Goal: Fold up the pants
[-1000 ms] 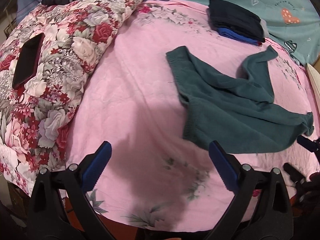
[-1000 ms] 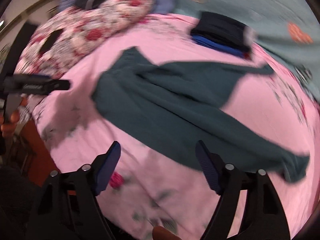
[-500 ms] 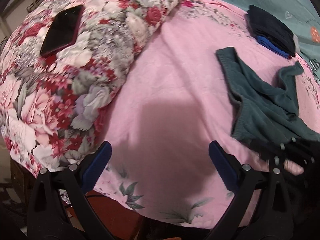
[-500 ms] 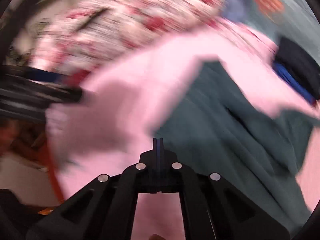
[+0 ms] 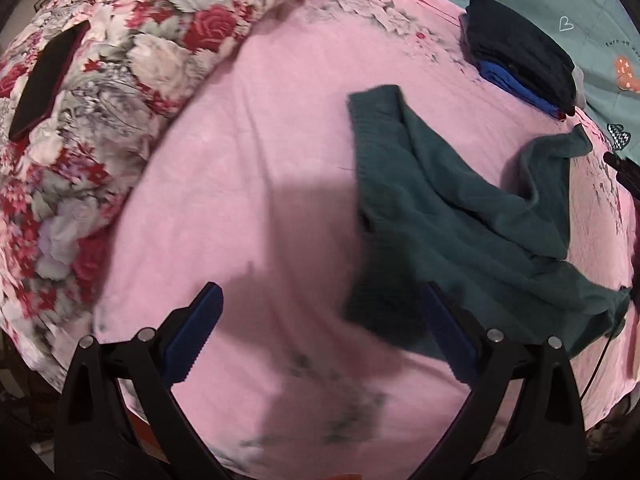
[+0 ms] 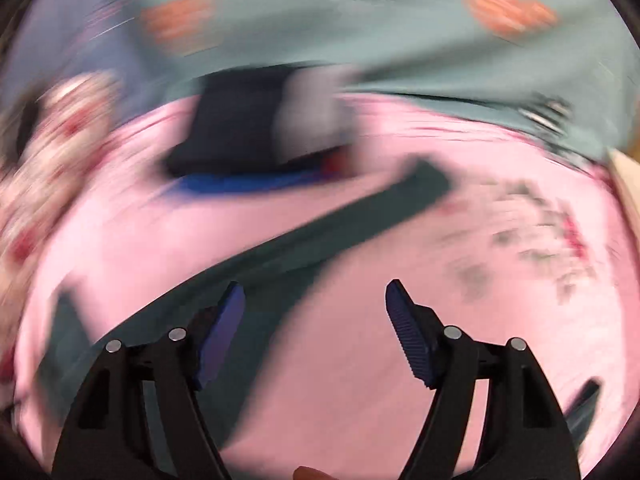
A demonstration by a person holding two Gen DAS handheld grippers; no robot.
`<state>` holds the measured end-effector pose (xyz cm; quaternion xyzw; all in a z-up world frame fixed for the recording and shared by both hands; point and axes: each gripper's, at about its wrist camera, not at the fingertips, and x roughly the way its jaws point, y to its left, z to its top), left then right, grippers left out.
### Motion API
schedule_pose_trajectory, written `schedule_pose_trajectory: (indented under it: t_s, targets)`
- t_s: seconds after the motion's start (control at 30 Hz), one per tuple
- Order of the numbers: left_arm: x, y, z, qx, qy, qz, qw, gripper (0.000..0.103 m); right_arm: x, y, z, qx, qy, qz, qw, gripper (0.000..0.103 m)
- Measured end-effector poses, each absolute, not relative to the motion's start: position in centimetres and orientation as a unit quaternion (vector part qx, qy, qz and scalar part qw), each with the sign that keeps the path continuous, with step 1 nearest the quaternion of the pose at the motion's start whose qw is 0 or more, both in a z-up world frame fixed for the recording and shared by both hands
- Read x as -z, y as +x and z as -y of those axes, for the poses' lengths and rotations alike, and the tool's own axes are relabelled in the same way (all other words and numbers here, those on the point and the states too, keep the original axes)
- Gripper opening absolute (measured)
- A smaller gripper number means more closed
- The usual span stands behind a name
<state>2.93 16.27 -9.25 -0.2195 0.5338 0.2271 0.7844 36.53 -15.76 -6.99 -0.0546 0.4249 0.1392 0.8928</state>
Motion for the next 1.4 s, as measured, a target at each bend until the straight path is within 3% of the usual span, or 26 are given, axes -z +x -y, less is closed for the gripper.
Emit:
schedule_pose_trajectory:
  t_s: [0.2,0.23,0.3,0.57,0.63,0.67,0.73,0.83,0.97,1.0,1.07,1.13,1.2,1.27,1.33,1.37,1.4]
  targets:
    - [8.3,4.5,-11.6,-0.25,-0.185,-0.554,0.772,0.1,11.4,50.2,21.3,-0.114,0.018,-0.473,0.874,0.071]
    - [8.3,4.7,-11.3,-0.26,-0.175,-0.558,0.769,0.1,12.3,51.3,20.7,-0.123,0.009,-0.478,0.87,0.054]
    - [8.1,5.4,-11.3,-0.271,-0.17,-0.563,0.762,0.1,13.3,51.9,20.0,-0.117,-0.039,-0.471,0.873,0.009]
    - [7.6,12.1,-14.5,-0.274,-0.123,-0.527,0.795,0.1,5.4,46.6,33.8,0.025,0.013,-0.382,0.924,0.011]
    - [8.2,14.4,-15.5,-0.269,-0.107,-0.518,0.805,0.1,6.2,46.5,36.9,0.049,-0.014,-0.409,0.911,0.035]
    - [8.8,15.6,-16.2,-0.264,-0.097,-0.52,0.806,0.1,7.4,46.6,38.3,0.07,-0.032,-0.45,0.89,0.062]
    - [10.0,17.5,-17.3,-0.26,-0.077,-0.53,0.803,0.1,8.4,45.5,40.5,0.123,-0.028,-0.494,0.86,0.062]
    - [11.2,19.2,-19.3,-0.25,-0.066,-0.542,0.8,0.1,7.2,42.9,38.2,0.064,0.021,-0.49,0.869,0.062]
    - [12.7,20.2,-22.1,-0.209,-0.107,-0.549,0.802,0.099,6.9,40.2,25.8,-0.156,-0.095,-0.483,0.856,0.062]
    - [13.0,20.4,-22.5,-0.196,-0.117,-0.551,0.803,0.093,7.3,39.5,21.8,-0.223,-0.131,-0.477,0.84,0.062]
    - [14.0,20.7,-23.0,-0.165,-0.14,-0.56,0.799,0.07,8.2,37.9,15.7,-0.317,-0.179,-0.458,0.811,0.062]
    - [14.0,20.6,-23.0,-0.157,-0.132,-0.552,0.808,0.06,9.5,37.4,10.5,-0.384,-0.211,-0.453,0.776,0.062]
    - [13.8,20.6,-22.9,-0.139,-0.131,-0.544,0.817,0.035,10.8,37.5,5.7,-0.429,-0.23,-0.454,0.746,0.062]
    - [13.7,20.5,-23.1,-0.129,-0.14,-0.538,0.821,0.024,12.1,37.7,1.9,-0.456,-0.253,-0.462,0.718,0.062]
    - [13.8,20.5,-23.1,-0.126,-0.136,-0.533,0.825,0.021,13.2,36.9,-0.4,-0.469,-0.291,-0.459,0.696,0.033]
    - [13.8,20.5,-23.1,-0.124,-0.134,-0.531,0.828,0.019,13.8,36.3,-1.4,-0.468,-0.321,-0.457,0.685,0.0]
    - [13.7,20.6,-23.1,-0.125,-0.131,-0.528,0.83,0.019,14.0,36.0,-2.0,-0.473,-0.338,-0.45,0.678,0.0]
